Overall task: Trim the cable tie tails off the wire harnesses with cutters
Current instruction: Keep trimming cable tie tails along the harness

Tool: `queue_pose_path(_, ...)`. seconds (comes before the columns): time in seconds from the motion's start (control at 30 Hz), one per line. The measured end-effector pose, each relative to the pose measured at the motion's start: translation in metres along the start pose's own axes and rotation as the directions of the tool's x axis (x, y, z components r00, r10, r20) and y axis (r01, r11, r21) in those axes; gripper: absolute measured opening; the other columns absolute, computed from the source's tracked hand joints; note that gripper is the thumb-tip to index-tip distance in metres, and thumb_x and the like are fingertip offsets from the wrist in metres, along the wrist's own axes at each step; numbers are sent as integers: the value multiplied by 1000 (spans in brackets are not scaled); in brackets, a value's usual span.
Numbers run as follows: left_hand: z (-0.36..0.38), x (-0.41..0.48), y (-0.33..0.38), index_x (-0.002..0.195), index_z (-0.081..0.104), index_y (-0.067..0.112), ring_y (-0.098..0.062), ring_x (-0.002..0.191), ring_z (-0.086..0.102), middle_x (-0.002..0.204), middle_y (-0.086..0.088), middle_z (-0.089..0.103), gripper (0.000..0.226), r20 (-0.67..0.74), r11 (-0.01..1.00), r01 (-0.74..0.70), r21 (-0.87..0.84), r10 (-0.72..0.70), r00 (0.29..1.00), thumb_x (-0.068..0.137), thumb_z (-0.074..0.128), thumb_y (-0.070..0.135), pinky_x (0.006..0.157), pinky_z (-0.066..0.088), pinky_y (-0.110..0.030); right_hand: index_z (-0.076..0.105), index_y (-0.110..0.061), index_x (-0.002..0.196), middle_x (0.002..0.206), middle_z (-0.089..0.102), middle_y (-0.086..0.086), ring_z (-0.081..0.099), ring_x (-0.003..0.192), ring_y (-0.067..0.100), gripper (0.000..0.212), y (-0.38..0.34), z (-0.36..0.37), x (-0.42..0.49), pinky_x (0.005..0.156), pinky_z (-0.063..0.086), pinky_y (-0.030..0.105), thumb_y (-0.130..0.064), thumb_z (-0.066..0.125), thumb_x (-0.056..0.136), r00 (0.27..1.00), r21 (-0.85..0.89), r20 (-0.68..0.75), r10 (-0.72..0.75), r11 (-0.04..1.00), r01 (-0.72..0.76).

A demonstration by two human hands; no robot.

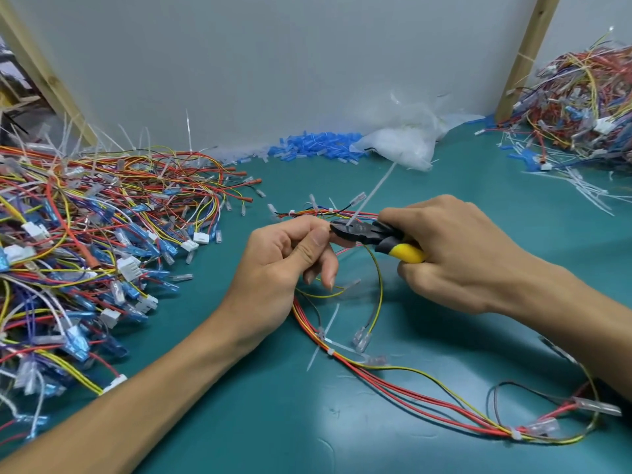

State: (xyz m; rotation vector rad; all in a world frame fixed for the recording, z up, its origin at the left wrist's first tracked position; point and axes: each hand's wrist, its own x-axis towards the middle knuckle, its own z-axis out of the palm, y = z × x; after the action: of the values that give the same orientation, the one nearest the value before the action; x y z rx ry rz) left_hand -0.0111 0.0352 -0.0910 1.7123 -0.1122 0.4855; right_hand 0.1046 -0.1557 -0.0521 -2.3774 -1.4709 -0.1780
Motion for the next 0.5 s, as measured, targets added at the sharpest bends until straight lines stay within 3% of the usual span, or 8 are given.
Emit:
queue_pose_path(0.17,2,0,-4,98,77,17,-15,55,45,57,-1,61,26,-32,999,13,-33,-14,999,102,51,18,54,34,-22,46,-25,87,83,49,-8,49,80,30,19,2,-6,0,66,47,46,-26,44,69,997,-2,50,52,999,-52)
queue_pose_path(0.23,3,0,-7,96,76,20,-10,54,49,57,-1,64,22,-50,1000,23,-9,-23,998,101,55,22,56,36,-18,51,-26,93,88,51,-9,51,83,26,27,5,-6,0,68,47,43,-34,37,72,997,-29,52,60,998,-58)
queue_pose_path(0.37,4,-1,-10,99,72,15,-2,56,55,61,3,69,24,-72,998,14,67,-9,997,100,55,33,63,40,-11,55,-26,93,84,53,-10,50,75,24,27,3,-6,1,61,45,40,-33,38,73,997,-48,37,70,997,-68)
queue_pose_path(0.5,4,-2,-6,99,73,18,4,55,54,62,4,71,18,-69,995,-3,97,10,998,105,55,18,63,39,-6,63,-23,97,85,59,-8,56,73,29,42,0,-8,2,57,51,43,-37,32,72,996,-18,38,79,997,-78)
